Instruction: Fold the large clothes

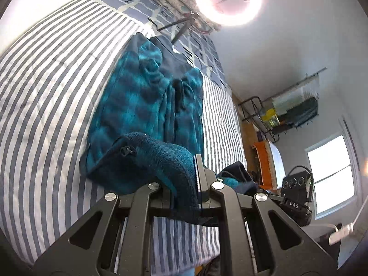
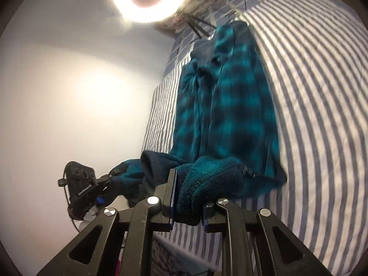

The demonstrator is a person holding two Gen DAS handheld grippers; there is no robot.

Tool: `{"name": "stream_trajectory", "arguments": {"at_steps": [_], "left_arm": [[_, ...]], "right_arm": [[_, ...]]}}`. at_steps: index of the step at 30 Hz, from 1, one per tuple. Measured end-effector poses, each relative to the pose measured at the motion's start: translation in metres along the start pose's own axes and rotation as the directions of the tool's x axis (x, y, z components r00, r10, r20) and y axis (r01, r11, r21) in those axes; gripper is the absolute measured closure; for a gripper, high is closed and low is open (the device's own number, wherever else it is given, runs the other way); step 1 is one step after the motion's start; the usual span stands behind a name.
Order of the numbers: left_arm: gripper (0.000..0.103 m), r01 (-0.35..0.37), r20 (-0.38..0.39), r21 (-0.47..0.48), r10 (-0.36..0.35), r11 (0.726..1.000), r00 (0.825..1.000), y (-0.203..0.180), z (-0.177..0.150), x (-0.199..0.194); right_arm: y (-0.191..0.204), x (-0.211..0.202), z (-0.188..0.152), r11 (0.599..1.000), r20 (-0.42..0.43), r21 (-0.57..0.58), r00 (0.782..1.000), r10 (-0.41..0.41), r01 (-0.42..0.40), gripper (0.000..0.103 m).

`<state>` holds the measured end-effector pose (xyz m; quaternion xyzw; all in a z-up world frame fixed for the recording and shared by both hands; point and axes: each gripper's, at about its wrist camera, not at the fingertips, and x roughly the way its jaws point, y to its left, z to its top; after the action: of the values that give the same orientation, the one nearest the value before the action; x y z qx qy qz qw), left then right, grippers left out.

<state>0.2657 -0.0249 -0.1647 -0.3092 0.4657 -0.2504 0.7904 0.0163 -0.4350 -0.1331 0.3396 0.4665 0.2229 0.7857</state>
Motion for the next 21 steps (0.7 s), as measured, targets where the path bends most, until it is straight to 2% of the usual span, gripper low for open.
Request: {"name": "stream_trajectory", "arguments": {"at_steps": [4, 10, 15, 21], "left_arm": [[0.092, -0.036, 0.007, -0.010, 0.036, 0.999, 0.999, 0.004, 0.025, 0.026], [0.092, -0.092, -0.046, -0.048, 0.090, 0.995, 0.995, 0.027, 0.042, 0.071], [0.092, -0.128, -0.076, -0.075, 0.122, 0.989, 0.990, 0.046, 0.045, 0.100], [0.090, -0.137, -0.107, -0.112, 0.125, 0.984, 0.986, 0.064, 0.042, 0.123]], "right_arm": [[0.001, 0.017, 0.036, 0.999, 0.013, 0.010, 0.999, -0.041, 0.041, 0.088], [-0.022, 0.055, 0.064, 0.994, -0.027, 0.073, 0.996, -0.084, 0.086, 0.088], [-0.047, 0.081, 0.074, 0.987, -0.052, 0.141, 0.996, -0.069, 0.075, 0.087], [-0.068, 0.098, 0.076, 0.979, -0.080, 0.196, 0.996, -0.047, 0.062, 0.084]]}}
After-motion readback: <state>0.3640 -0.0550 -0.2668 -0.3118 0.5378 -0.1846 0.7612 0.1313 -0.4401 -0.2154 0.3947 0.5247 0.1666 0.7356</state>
